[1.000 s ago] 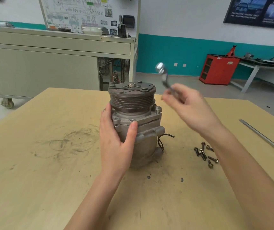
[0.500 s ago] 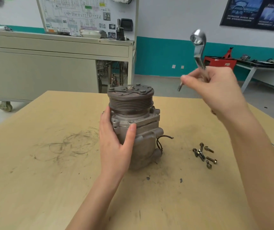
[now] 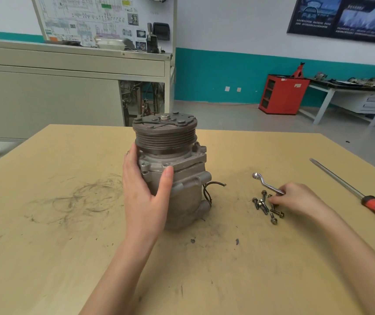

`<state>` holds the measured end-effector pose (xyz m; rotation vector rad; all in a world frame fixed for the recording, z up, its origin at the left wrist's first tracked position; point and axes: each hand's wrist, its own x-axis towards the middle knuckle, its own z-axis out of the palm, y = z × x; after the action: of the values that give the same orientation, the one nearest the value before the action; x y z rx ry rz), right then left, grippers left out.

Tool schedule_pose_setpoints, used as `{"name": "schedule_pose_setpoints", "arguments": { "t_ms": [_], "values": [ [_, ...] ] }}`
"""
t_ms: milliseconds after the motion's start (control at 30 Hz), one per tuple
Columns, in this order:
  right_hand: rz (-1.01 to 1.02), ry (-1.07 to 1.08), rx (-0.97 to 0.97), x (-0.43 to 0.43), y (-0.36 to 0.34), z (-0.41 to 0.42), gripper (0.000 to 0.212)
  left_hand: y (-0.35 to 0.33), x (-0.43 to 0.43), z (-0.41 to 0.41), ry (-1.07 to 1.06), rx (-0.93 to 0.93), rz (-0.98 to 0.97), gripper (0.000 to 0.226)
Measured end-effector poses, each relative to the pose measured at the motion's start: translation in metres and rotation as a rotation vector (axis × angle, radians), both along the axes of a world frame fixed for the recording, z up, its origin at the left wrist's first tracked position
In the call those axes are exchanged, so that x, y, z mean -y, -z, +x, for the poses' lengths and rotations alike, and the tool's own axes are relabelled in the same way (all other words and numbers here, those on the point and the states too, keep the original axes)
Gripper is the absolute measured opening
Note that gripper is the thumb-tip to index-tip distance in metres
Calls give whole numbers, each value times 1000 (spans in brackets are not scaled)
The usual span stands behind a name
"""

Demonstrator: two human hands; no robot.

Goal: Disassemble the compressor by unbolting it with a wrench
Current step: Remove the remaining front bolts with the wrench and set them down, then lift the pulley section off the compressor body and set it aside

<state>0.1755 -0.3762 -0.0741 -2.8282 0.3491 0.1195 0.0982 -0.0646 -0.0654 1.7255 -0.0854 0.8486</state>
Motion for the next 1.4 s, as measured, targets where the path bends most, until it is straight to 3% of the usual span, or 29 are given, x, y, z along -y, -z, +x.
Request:
{"name": "schedule_pose_setpoints", "arguments": {
  "t_ms": [200, 367, 567, 733, 1067, 1133, 1200, 1267, 1333, 1400],
  "values": [
    [123, 87, 145, 14, 2, -6, 21, 1, 0, -1, 9, -2, -7, 77],
    [-35, 202, 268, 28, 26, -26, 18, 1, 0, -1, 12, 11, -5, 74],
    [-261, 179, 293, 12, 35, -31, 25, 2, -1, 0, 14, 9, -20, 78],
    [-195, 195, 314, 4, 41, -29, 28, 1, -1, 0, 18, 18, -16, 79],
    [-264, 195, 227, -7, 31, -35, 30, -2, -2, -2, 7, -21, -9, 82],
    [-272, 151, 323, -13, 14, -38, 33, -5, -3, -4, 10, -56, -19, 85],
    [-3, 40, 628, -28, -13, -42, 34, -10, -9, -6, 32, -122, -29, 93],
    [478, -153, 822, -61, -47, -51, 33, -22, -21, -5, 65, -181, 16, 107],
    [726, -392, 739, -101, -77, -54, 55, -39, -37, 1, 111, -226, 90, 119],
    [731, -559, 512, -133, -96, -43, 93, -57, -52, 12, 190, -284, 130, 129]
  ]
}}
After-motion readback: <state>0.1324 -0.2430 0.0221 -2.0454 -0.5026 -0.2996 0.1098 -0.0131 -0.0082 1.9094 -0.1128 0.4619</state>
